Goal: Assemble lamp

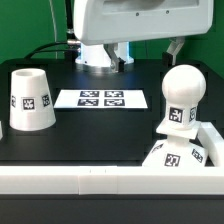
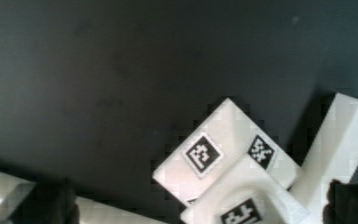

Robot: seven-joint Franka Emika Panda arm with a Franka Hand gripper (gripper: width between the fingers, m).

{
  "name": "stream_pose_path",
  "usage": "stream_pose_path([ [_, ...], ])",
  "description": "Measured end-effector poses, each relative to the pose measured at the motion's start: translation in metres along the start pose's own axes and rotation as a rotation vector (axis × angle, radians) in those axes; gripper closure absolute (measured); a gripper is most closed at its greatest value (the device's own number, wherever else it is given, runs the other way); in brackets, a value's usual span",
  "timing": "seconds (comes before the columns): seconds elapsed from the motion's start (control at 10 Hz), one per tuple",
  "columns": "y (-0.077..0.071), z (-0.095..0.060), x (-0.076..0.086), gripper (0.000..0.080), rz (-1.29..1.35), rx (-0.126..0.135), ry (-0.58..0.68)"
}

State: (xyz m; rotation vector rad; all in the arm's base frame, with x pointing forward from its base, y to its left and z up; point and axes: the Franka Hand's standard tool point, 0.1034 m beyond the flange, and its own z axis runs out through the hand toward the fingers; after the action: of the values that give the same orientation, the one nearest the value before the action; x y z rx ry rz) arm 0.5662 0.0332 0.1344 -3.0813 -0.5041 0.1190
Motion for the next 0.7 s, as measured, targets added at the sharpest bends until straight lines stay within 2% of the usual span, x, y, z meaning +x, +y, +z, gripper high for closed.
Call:
stream_pose_path([
  [0.5, 0.000, 0.001, -0.001, 0.0101, -0.007, 0.000, -0.003],
  [0.6, 0.008, 0.001, -0.014, 0.0101, -0.054, 0.006, -0.002],
  [0.7, 0.025, 0.003, -0.042, 0.0101, -0.070, 0.027, 0.003],
])
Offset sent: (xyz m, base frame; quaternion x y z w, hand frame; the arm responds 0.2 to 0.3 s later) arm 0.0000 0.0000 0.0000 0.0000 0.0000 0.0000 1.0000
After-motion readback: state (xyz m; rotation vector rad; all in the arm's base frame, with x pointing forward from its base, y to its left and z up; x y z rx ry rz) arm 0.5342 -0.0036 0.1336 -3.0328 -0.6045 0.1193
